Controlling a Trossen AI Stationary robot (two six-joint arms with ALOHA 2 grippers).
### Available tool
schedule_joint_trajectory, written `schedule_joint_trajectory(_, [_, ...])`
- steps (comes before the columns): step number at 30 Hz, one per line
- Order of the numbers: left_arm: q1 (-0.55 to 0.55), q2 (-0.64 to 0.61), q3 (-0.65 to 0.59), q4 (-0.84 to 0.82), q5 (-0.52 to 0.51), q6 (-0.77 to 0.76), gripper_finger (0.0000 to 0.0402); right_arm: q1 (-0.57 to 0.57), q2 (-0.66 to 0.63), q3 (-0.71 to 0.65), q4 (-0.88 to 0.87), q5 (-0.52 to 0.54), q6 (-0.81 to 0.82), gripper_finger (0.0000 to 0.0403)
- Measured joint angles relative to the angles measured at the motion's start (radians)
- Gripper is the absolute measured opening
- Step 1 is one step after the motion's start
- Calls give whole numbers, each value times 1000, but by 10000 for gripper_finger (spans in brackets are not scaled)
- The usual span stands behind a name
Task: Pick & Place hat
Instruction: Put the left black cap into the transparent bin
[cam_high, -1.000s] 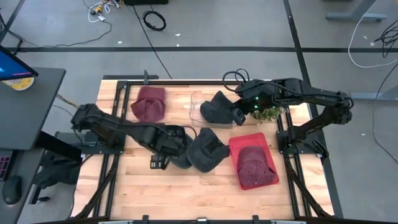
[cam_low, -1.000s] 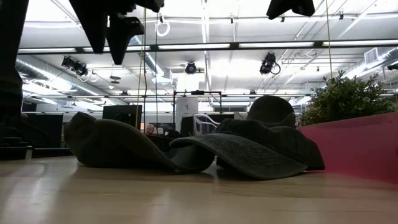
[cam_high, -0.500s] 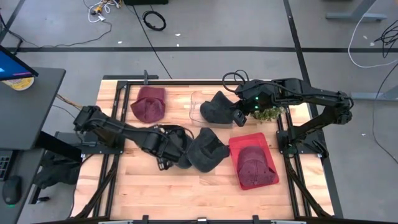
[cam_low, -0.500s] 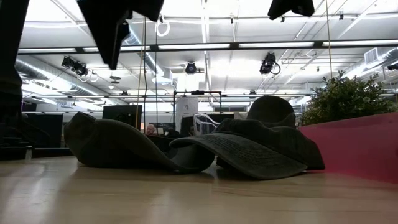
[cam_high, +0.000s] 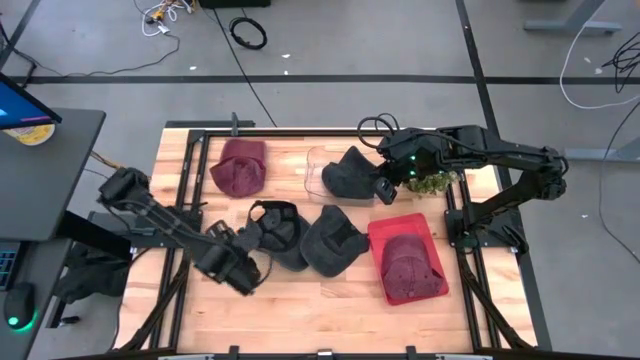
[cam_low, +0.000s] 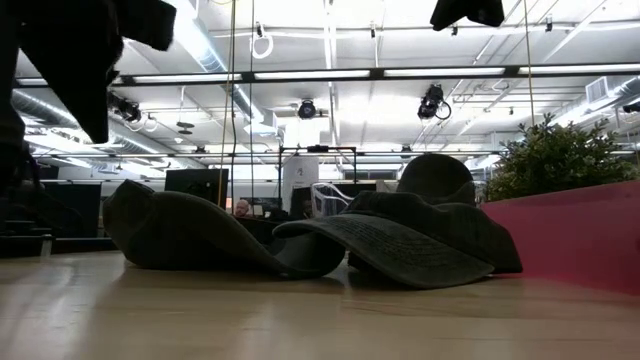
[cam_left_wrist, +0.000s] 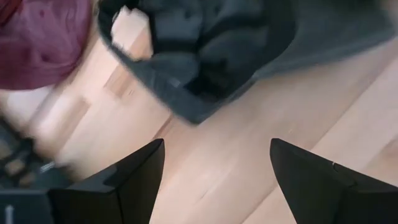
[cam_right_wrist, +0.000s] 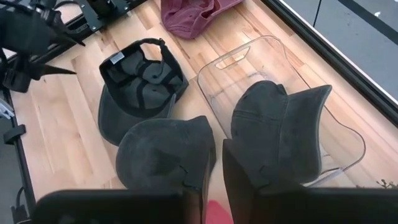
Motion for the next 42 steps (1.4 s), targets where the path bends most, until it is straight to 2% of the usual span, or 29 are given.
schedule_joint_trajectory(3, [-50,-60,-73,85,-95,-101,296,0,0,0,5,0,5,50])
schedule_joint_trajectory(8, [-91,-110,-224,142,-91,-214,296,0,0,0,13,0,15,50])
schedule_joint_trajectory(11, [-91,-138,-297,215,-91,-208,296,0,0,0,23,0,21,50])
schedule_joint_trajectory(20, [-35,-144,-411,401,-172,-9,296,0,0,0,68,0,53,50])
schedule_joint_trajectory(28, [51,-144,-485,613,-186,177,296,-8,0,0,72,-1,79,50])
schedule_joint_trajectory(33, [108,-144,-490,674,-164,328,287,-15,0,0,80,-1,80,50])
schedule_joint_trajectory(35, [129,-144,-490,678,-149,366,266,-15,0,0,85,-1,80,50])
schedule_joint_trajectory(37, [151,-144,-490,678,-112,390,227,-16,0,0,92,-1,80,50])
schedule_joint_trajectory(39, [166,-144,-490,678,-62,408,170,-16,0,0,96,-1,79,50])
schedule_joint_trajectory(42, [180,-145,-490,677,27,418,57,-16,0,0,100,-1,79,50])
